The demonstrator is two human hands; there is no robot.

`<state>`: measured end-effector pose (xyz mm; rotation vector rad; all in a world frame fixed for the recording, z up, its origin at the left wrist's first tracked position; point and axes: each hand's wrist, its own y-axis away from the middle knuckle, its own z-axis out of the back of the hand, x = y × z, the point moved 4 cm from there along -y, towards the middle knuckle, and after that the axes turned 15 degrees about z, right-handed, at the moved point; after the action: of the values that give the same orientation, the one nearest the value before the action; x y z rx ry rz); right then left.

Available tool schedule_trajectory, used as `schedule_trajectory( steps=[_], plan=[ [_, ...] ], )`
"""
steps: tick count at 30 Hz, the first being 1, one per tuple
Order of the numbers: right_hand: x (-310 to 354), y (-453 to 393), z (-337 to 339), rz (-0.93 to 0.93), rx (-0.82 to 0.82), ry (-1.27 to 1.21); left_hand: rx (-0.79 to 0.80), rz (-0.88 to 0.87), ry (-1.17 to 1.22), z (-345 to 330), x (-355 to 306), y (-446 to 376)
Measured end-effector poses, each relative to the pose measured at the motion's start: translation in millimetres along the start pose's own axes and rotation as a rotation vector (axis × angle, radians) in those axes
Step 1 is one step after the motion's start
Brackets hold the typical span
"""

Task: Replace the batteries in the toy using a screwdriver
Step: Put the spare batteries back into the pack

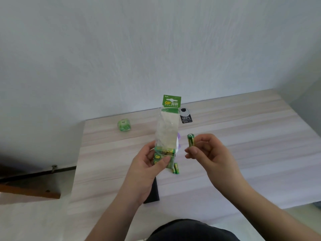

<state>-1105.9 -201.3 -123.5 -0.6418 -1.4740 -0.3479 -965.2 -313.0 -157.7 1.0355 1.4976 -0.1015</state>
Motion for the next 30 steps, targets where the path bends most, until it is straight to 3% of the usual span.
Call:
schedule_trajectory(
  steps=[4, 8, 22, 25, 30],
  plan=[
    [18.7, -3.0, 4.3, 0.057, -0.013, 0.244, -0.005, -0.024, 0.023, 3.7, -9.5, 2.6],
    [34.6, -6.2, 1.9, 0.13, -0.046, 0.305, 0.018, -0.048, 0.016, 4.5, -14.7, 7.0],
    [55.8, -31.2, -31.2, 0.465, 0.125, 0.674, -0.007, -0.104, -0.103, 3.1, -34.1, 26.2],
    [58.5, -38.8, -37.6, 0.427, 0.124, 0.638, -0.013, -0.117, -0.118, 4.1, -41.7, 28.7],
    [58.5, -45.1, -50.7, 0.255, 0.107, 0.353, 0.004, -0.108, -0.066, 4.1, -51.6, 35.8]
  ],
)
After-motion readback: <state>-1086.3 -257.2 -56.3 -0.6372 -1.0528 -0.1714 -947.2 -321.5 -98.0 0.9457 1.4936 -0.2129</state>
